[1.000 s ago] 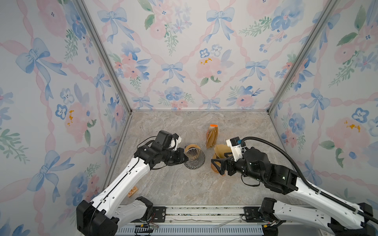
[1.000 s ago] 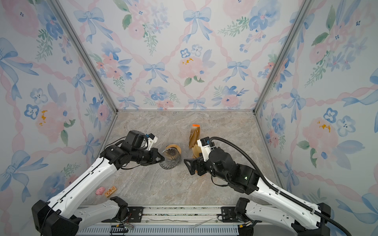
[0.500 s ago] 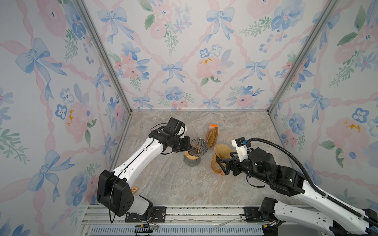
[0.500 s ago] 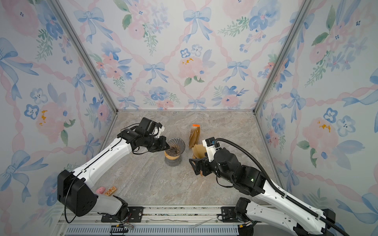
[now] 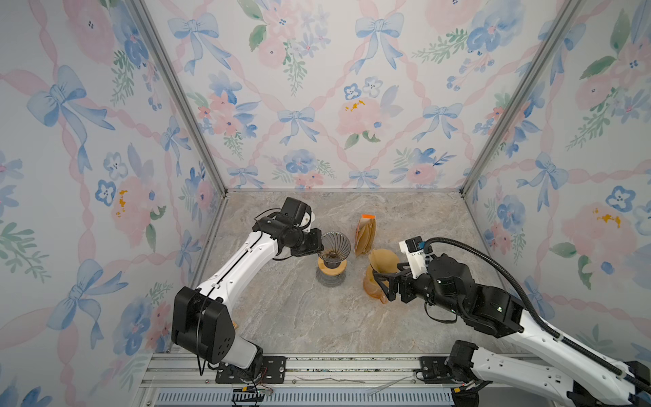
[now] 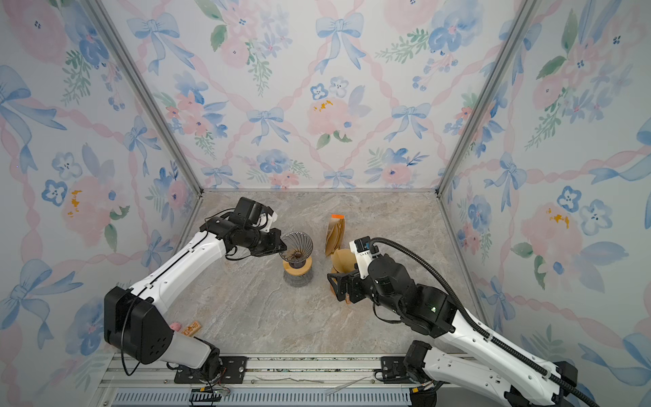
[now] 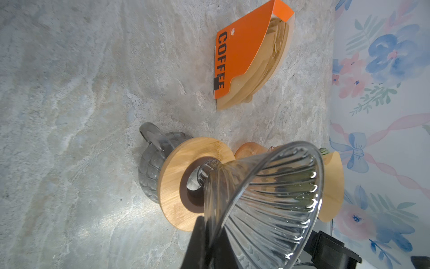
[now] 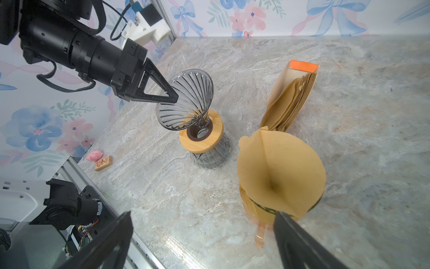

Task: Place the coffee filter in the dripper
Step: 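Lower the ribbed glass dripper into the bamboo ring with the left gripper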

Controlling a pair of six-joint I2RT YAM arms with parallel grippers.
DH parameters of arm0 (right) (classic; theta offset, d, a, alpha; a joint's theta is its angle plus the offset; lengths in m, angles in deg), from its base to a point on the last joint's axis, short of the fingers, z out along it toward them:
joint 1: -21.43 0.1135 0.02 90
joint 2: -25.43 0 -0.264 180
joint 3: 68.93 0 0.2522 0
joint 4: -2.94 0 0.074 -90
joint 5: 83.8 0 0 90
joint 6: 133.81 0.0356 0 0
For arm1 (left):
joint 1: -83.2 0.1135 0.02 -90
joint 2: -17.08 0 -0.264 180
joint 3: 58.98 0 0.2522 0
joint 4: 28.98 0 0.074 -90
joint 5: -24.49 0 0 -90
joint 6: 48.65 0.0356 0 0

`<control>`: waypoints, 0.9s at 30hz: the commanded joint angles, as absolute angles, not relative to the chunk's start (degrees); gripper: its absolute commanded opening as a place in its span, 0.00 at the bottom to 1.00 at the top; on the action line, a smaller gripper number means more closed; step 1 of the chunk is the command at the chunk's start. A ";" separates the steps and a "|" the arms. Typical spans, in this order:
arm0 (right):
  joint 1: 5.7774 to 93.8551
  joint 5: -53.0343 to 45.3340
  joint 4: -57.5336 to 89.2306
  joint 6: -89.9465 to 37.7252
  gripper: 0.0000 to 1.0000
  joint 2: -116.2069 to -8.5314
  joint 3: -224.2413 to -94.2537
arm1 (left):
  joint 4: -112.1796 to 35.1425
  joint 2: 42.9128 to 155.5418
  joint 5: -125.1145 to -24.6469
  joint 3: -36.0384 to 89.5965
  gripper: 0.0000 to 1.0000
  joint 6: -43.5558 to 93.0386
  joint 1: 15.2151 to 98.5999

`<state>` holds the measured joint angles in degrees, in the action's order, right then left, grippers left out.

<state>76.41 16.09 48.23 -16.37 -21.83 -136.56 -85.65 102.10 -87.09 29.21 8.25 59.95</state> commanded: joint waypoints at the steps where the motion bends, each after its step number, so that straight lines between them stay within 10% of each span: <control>1: 75.80 16.14 48.53 -16.16 0.96 -22.27 -137.01 | -85.42 100.92 -89.14 28.43 0.05 9.79 60.19; 27: 75.00 16.04 48.65 -14.71 0.96 -21.30 -135.34 | -88.68 103.34 -89.06 29.66 0.03 11.86 59.98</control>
